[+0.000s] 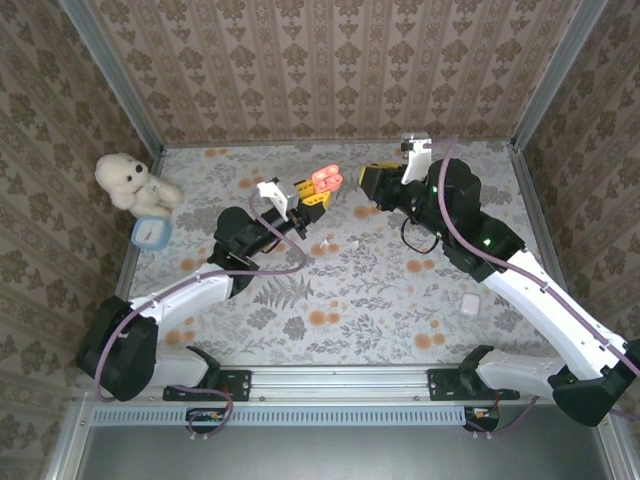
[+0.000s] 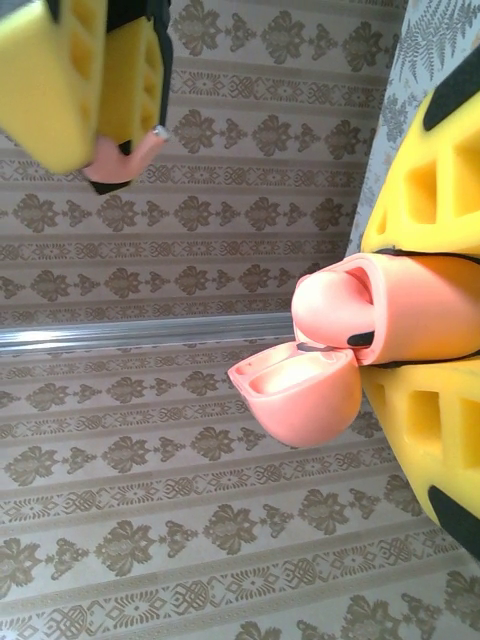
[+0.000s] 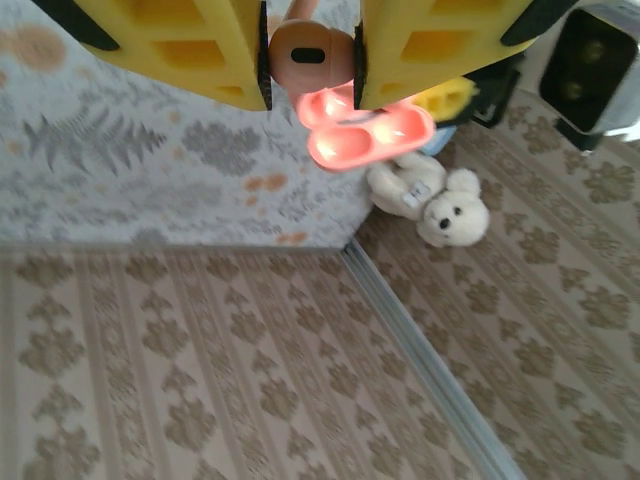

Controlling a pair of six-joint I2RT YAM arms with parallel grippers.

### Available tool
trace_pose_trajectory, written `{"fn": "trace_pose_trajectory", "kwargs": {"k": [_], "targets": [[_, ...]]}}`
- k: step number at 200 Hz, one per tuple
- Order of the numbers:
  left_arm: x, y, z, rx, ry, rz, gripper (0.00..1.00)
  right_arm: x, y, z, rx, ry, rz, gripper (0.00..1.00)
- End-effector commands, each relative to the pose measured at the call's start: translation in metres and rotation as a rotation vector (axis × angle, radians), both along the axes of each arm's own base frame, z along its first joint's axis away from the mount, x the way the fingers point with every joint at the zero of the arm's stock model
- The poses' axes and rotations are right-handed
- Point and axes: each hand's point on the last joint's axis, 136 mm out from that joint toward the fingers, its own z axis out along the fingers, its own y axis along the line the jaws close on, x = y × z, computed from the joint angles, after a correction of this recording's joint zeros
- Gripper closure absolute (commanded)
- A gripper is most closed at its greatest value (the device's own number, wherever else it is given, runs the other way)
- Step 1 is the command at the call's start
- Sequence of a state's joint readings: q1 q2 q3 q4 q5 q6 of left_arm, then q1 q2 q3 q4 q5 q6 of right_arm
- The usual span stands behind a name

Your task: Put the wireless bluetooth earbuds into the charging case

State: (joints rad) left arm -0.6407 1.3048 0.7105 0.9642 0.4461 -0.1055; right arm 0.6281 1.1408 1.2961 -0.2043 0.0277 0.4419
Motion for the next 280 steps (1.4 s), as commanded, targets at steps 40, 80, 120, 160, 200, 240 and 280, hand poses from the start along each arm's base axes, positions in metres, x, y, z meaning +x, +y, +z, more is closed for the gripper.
{"fn": "trace_pose_trajectory", "kwargs": {"k": [40,80,120,160,200,240,280], "targets": [[-0.013,-0.014,0.018,0.024,-0.057,-0.093,1.0,0.0,0.038,0.027,0.031,-0.166,0.181,0.72],[-0.015,-0.015,0.018,0.067,-0.108,-0.087,1.0,-0.003,0.04,0.019,0.021,-0.171,0.188,0.72],[-0.018,-0.015,0.021,0.09,-0.164,-0.086,1.0,-0.005,0.037,0.011,0.011,-0.167,0.178,0.72],[-0.019,-0.013,0.025,0.11,-0.191,-0.074,1.0,-0.005,0.034,0.002,-0.007,-0.154,0.165,0.73],[-0.021,-0.012,0.03,0.107,-0.198,-0.076,1.0,-0.003,0.033,-0.006,-0.014,-0.142,0.155,0.73],[-0.023,-0.012,0.032,0.102,-0.197,-0.078,1.0,0.001,0.03,-0.013,-0.031,-0.132,0.128,0.73],[-0.025,-0.011,0.034,0.096,-0.196,-0.082,1.0,0.007,0.027,-0.019,-0.049,-0.126,0.097,0.73]]}}
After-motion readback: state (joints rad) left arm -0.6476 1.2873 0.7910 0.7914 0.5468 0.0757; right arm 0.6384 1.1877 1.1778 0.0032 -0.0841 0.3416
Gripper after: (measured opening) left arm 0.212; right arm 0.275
